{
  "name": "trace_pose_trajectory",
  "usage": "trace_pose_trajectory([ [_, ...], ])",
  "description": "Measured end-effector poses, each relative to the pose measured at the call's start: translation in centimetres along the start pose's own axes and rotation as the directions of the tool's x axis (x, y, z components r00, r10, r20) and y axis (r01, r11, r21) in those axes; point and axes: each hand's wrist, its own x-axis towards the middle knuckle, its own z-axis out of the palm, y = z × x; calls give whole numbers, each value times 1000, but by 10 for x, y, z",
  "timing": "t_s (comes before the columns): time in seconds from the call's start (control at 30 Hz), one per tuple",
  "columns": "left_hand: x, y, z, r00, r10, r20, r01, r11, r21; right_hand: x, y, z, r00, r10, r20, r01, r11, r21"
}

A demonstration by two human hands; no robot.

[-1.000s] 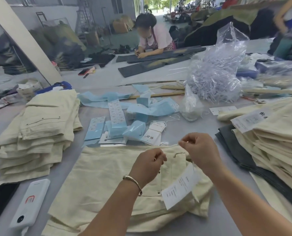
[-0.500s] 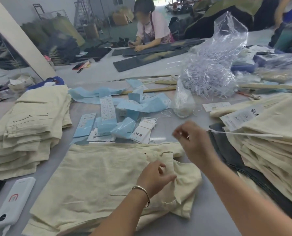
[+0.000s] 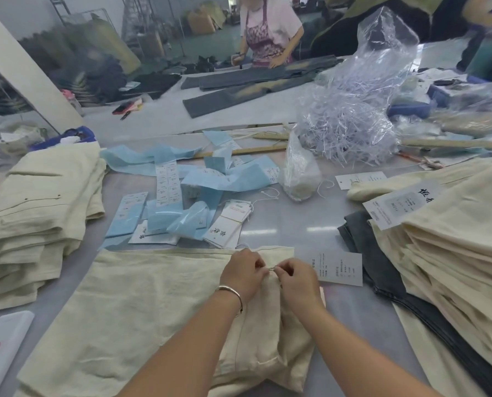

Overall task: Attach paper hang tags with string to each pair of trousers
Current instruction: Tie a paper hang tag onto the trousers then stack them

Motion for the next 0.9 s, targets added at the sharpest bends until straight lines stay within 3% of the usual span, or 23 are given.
trace_pose_trajectory([
  [0.23, 9, -8, -8, 982, -162, 99, 184, 940, -286, 4, -17, 17, 992, -91, -89, 70, 974, -214],
  [0.37, 16, -12, -14, 959, -225, 174, 271, 907, -321, 7, -20, 25, 976, -210, -61, 159, 873, -460],
  [0.53, 24, -11, -17, 921, -290, 259, 374, 842, -389, 4, -15, 29, 946, -316, -64, 251, 847, -469],
  [0.63, 22, -8, -13, 930, -283, 234, 362, 813, -455, 8, -12, 32, 980, -195, -50, 135, 819, -557],
  [0.77, 9, -12, -7, 937, -299, 179, 345, 732, -587, 9, -7, 42, 983, -64, -169, -28, 868, -495],
  [0.9, 9, -19, -17, 895, -318, 313, 444, 572, -689, 9, -6, 50, 964, -13, -267, -83, 935, -345],
])
